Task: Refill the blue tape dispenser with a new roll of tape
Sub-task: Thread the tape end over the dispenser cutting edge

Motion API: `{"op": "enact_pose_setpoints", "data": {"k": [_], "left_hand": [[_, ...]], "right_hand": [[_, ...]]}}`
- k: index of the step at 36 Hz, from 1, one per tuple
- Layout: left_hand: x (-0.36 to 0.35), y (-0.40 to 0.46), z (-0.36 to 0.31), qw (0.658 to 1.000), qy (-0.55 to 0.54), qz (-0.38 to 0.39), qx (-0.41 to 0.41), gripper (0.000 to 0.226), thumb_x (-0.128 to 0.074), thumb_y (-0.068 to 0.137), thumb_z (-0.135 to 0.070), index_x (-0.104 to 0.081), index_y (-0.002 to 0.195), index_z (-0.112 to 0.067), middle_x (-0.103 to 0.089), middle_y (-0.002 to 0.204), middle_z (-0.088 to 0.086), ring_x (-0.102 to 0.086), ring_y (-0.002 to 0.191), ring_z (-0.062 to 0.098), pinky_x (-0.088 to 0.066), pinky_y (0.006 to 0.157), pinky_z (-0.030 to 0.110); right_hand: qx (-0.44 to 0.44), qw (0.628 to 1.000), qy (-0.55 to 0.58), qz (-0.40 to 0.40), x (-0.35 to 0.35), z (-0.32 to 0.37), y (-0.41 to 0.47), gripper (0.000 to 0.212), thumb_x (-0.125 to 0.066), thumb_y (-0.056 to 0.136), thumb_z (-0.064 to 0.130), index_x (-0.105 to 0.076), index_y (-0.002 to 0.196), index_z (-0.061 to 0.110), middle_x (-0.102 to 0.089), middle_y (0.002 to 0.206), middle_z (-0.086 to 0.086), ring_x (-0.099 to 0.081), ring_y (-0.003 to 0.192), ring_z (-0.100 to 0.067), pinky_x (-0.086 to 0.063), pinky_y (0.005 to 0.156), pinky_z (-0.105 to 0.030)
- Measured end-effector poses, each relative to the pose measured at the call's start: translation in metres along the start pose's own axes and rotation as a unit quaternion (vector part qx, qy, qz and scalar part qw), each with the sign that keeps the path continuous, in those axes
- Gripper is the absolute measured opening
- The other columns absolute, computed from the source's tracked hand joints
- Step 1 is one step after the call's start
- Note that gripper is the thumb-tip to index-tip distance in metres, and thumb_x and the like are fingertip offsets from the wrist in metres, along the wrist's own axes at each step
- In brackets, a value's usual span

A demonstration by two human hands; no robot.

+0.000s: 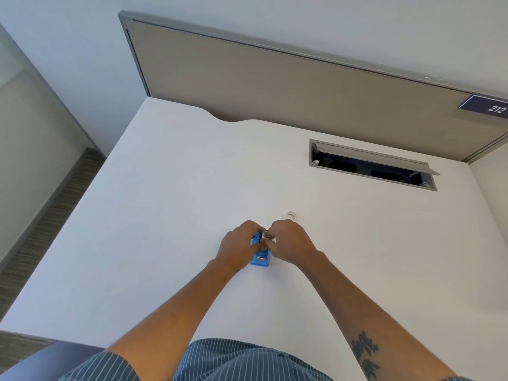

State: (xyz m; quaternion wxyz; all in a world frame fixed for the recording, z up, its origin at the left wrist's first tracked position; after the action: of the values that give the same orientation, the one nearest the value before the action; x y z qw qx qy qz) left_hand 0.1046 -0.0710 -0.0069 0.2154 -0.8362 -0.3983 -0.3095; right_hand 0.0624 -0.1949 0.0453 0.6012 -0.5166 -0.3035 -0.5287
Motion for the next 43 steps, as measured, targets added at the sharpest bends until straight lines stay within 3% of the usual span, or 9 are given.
{"op": "enact_pose_setpoints", "data": {"k": [16,20,26,34,39,43], "left_hand": [[-0.002,0.0005,0.0016,1.0,-0.002,-0.005,-0.008,0.029,-0.073,0.092,-0.036,-0.067,0.118,-0.028,-0.065,0.118,-0.012,-0.062,0.096,0.009,-0.053,0.09,0.028],[-0.0025,0.0005,0.0026,1.0,-0.001,-0.006,-0.005,0.029,-0.073,0.091,-0.037,-0.066,0.118,-0.029,-0.066,0.117,-0.013,-0.064,0.099,0.011,-0.053,0.09,0.028],[-0.0027,0.0008,0.0021,1.0,-0.004,-0.002,-0.006,0.029,-0.074,0.091,-0.035,-0.066,0.118,-0.027,-0.066,0.117,-0.012,-0.064,0.099,0.012,-0.053,0.09,0.029],[-0.0004,-0.0004,-0.0009,1.0,0.001,-0.004,-0.013,0.028,-0.073,0.091,-0.032,-0.066,0.118,-0.028,-0.065,0.116,-0.013,-0.063,0.099,0.012,-0.053,0.089,0.03],[0.001,-0.002,-0.0022,1.0,-0.003,-0.007,-0.017,0.027,-0.073,0.091,-0.031,-0.067,0.118,-0.027,-0.066,0.116,-0.013,-0.064,0.099,0.012,-0.054,0.088,0.031],[0.0025,-0.003,-0.0038,1.0,-0.006,-0.012,-0.017,0.028,-0.072,0.092,-0.031,-0.067,0.119,-0.025,-0.066,0.119,-0.012,-0.064,0.101,0.013,-0.053,0.089,0.032]], "right_hand": [[-0.009,1.0,0.019,-0.016,0.002,0.0001,0.0008,0.035,-0.056,0.098,0.028,-0.071,0.074,0.008,-0.068,0.074,-0.008,-0.065,0.073,-0.028,-0.044,0.058,-0.038],[-0.013,0.999,0.031,-0.015,0.0022,-0.0007,0.0029,0.035,-0.057,0.096,0.028,-0.072,0.071,0.008,-0.067,0.071,-0.009,-0.055,0.068,-0.024,-0.038,0.057,-0.034],[-0.021,0.999,0.037,-0.011,0.0034,-0.0012,0.0042,0.034,-0.058,0.095,0.026,-0.071,0.07,0.007,-0.069,0.07,-0.01,-0.048,0.068,-0.02,-0.047,0.062,-0.04],[-0.027,0.998,0.055,-0.022,0.0072,-0.0057,0.004,0.033,-0.058,0.095,0.025,-0.076,0.076,0.005,-0.073,0.071,-0.011,-0.055,0.074,-0.026,-0.054,0.074,-0.045],[-0.027,0.998,0.051,-0.007,0.0042,-0.0049,0.0008,0.032,-0.058,0.095,0.029,-0.075,0.079,0.007,-0.072,0.073,-0.01,-0.067,0.081,-0.032,-0.054,0.063,-0.043],[-0.024,0.999,0.039,-0.011,0.0041,-0.0048,-0.001,0.028,-0.06,0.095,0.031,-0.077,0.084,0.011,-0.074,0.078,-0.006,-0.068,0.076,-0.028,-0.056,0.066,-0.042]]}}
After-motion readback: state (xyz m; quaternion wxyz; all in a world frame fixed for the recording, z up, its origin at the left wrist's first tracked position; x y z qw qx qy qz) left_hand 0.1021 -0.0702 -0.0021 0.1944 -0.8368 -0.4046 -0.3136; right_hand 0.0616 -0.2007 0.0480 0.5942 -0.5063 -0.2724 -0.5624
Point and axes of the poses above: each hand's wrist, its own y-axis towards the middle knuckle, its own x-axis out of the back of the hand, z = x × y, the point moved 7 cm from there along y, towards the middle knuckle
